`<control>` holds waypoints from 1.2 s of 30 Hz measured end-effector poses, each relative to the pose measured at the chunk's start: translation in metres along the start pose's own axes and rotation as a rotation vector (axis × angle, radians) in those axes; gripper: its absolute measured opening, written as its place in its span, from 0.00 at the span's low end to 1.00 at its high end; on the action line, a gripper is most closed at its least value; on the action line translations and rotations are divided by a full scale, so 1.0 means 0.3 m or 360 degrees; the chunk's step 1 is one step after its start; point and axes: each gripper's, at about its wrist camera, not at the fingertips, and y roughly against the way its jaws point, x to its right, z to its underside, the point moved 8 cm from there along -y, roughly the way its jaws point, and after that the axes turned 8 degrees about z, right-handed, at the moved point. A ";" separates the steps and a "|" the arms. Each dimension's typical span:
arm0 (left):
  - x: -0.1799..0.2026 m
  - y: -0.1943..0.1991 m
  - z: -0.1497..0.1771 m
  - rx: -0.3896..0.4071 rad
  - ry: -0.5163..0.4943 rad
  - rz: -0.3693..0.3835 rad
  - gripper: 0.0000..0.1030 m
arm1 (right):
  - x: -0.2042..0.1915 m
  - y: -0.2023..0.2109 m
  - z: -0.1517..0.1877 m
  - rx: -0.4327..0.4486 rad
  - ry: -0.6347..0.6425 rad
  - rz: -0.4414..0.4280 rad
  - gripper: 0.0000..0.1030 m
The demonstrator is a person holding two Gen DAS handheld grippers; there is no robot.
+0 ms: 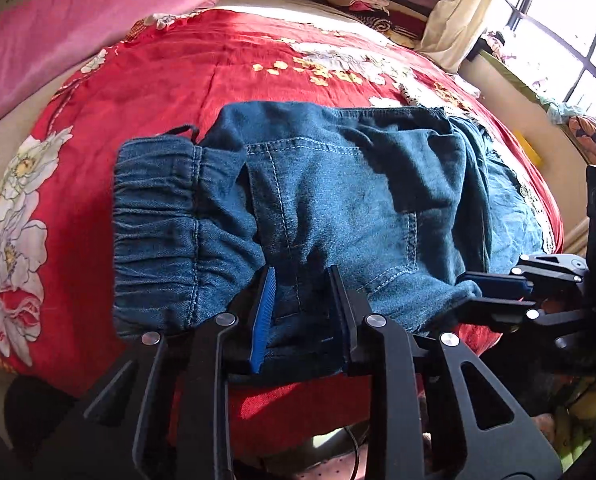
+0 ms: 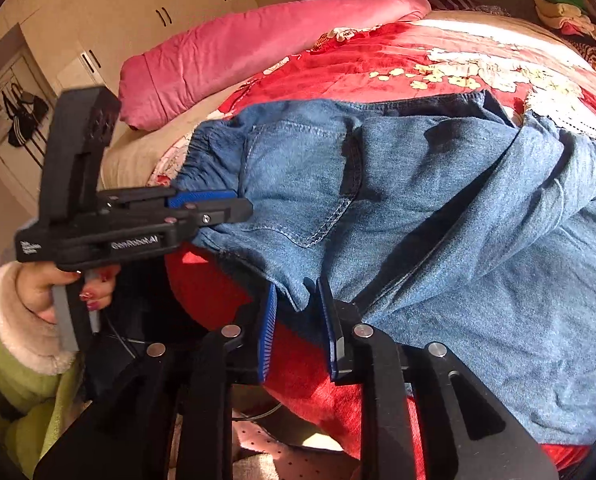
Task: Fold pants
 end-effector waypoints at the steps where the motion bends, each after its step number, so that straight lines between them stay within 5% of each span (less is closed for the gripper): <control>1: -0.007 0.005 0.003 0.0003 -0.0009 0.0006 0.19 | 0.003 0.026 -0.016 0.0044 -0.0018 0.0003 0.41; 6: -0.012 0.006 0.012 0.0019 -0.0028 0.0022 0.19 | 0.002 0.041 -0.085 0.0126 -0.0016 0.0059 0.46; 12: -0.008 -0.002 0.011 0.0031 -0.0043 0.0019 0.20 | 0.041 -0.148 -0.006 -0.0149 -0.0057 0.0190 0.46; 20: -0.003 -0.007 -0.004 0.0066 -0.0032 0.0023 0.20 | 0.046 -0.074 -0.025 -0.0027 -0.0135 0.0047 0.45; 24: 0.050 0.068 -0.029 0.0134 -0.0046 0.0082 0.46 | 0.099 0.080 -0.072 0.0158 -0.0216 0.0046 0.48; 30: 0.177 0.152 -0.103 0.0241 -0.0146 0.0145 0.65 | 0.280 0.207 -0.108 0.0278 -0.0393 0.0227 0.60; 36: 0.313 0.095 -0.148 0.0202 -0.0217 0.0272 0.73 | 0.447 0.265 -0.176 0.0300 -0.0452 0.0372 0.69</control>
